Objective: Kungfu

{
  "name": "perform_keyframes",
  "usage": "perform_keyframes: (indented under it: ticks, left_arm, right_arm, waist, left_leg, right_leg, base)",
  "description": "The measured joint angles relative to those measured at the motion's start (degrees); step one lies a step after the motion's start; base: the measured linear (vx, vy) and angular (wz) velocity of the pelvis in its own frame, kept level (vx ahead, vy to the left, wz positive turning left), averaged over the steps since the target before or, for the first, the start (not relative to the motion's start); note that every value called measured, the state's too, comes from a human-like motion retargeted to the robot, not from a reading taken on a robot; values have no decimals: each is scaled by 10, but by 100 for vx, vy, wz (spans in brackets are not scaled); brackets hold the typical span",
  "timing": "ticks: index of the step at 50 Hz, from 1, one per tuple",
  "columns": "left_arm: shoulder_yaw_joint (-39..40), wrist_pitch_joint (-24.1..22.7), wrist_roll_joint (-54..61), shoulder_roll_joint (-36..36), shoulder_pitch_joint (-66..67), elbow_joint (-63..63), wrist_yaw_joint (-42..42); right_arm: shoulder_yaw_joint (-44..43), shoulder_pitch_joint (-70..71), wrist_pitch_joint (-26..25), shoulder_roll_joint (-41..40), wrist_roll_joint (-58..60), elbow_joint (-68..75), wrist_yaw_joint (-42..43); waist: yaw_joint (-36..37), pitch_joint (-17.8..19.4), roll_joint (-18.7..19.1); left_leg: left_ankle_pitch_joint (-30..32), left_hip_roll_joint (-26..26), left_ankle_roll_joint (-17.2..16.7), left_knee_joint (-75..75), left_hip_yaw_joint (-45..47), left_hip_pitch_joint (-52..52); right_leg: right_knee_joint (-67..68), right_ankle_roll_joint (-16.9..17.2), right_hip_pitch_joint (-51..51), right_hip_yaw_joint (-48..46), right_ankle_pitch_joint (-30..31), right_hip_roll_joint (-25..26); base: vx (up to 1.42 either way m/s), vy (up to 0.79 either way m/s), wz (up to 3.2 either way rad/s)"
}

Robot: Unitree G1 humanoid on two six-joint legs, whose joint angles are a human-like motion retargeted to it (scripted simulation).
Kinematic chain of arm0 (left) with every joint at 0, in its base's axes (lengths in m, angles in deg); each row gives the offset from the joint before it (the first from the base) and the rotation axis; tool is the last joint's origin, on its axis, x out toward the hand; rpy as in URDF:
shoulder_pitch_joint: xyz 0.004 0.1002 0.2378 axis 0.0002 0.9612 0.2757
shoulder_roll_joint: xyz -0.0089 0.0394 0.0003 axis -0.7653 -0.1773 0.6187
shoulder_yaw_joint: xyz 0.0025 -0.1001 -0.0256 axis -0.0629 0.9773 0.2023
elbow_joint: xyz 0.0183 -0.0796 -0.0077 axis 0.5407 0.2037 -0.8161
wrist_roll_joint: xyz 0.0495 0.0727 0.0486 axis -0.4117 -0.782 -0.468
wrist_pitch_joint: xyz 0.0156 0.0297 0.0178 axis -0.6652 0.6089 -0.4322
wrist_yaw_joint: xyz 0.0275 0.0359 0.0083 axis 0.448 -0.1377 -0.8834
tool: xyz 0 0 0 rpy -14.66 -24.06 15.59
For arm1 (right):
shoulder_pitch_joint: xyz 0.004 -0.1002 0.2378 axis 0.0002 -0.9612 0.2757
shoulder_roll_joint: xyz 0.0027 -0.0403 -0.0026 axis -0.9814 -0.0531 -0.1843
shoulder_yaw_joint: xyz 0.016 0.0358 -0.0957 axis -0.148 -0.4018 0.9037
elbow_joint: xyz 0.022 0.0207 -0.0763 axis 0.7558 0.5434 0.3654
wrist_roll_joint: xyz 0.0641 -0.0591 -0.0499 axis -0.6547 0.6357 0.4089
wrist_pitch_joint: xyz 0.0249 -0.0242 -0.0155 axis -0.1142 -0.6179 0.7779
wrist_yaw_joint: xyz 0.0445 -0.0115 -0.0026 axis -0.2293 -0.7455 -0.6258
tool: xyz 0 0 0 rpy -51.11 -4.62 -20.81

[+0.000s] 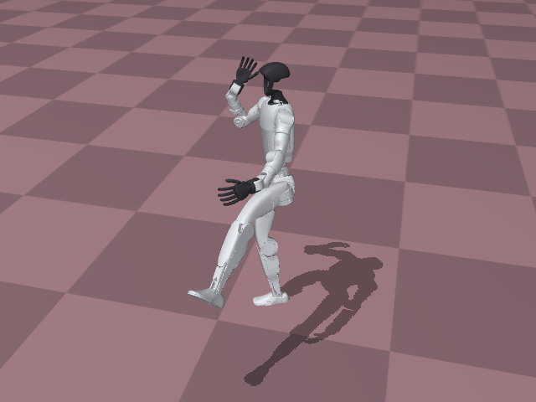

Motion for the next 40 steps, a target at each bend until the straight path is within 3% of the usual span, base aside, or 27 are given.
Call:
perform_keyframes:
  ticks: [4, 8, 10, 12, 16, 19, 25, 33, 40]
  left_arm:
    - [57, -15, 0, 30, 26, -33, -50]
    - [74, -51, -35, 80, 47, -47, -127]
    - [67, -76, -56, 102, 56, -41, -175]
    - [55, -92, -67, 120, 63, -30, -203]
    - [43, -90, -73, 152, 76, -10, -190]
    - [35, -81, -61, 166, 81, -1, -160]
    - [12, -75, -49, 193, 77, 4, -151]
    - [1, -66, -35, 216, 94, -36, -151]
    - [36, -54, -17, 193, 103, -103, -156]
  right_arm:
    - [-9, -11, -12, 26, 59, -18, 75]
    - [-25, -17, -16, 49, 40, -20, 72]
    - [-31, -13, -13, 59, 14, -17, 68]
    - [-37, -7, -2, 65, -6, -15, 64]
    - [-47, -3, 11, 66, -22, -11, 67]
    - [-50, -5, 16, 68, -8, -6, 85]
    - [-42, -9, 13, 75, -6, 4, 66]
    - [-15, -4, -6, 55, -15, 33, 22]
    - [76, 28, -53, -27, -69, 158, -70]
  waist:
    - [3, -4, -14]
    - [13, -18, 7]
    - [22, -24, 31]
    - [26, -36, 49]
    - [-6, -72, 65]
    - [-32, -88, 69]
    - [-46, -96, 66]
    - [-12, -84, 91]
    - [28, -82, 104]
  left_leg:
    - [-33, -4, 30, 272, 26, -39]
    - [-69, 46, 57, 543, 72, -41]
    - [-63, 58, 39, 651, 77, -28]
    - [-42, 38, -7, 726, 87, -6]
    - [-14, -68, -92, 808, 128, 25]
    - [7, -125, -131, 824, 156, 46]
    - [45, -216, -164, 773, 163, 75]
    - [49, -162, -107, 636, 154, 157]
    - [83, -138, -95, 403, 159, 202]
  right_leg:
    - [43, 11, -30, 23, -16, -16]
    - [54, 14, -42, 1, -26, -1]
    - [37, 13, -36, -18, -23, 22]
    - [18, 17, -39, -35, -16, 37]
    - [-14, 26, -63, -66, 0, 28]
    - [-26, 31, -77, -83, 8, 18]
    - [-37, 43, -84, -109, 18, -14]
    - [-43, 41, -58, -146, 11, -3]
    - [-60, 56, -20, -169, 7, 0]
  base:
    - [7, 6, -1]
    - [11, 2, 22]
    - [12, -4, 7]
    - [6, -2, 25]
    - [8, 10, 86]
    - [3, 7, 93]
    - [7, 16, 58]
    - [15, 15, 10]
    - [17, 24, 15]
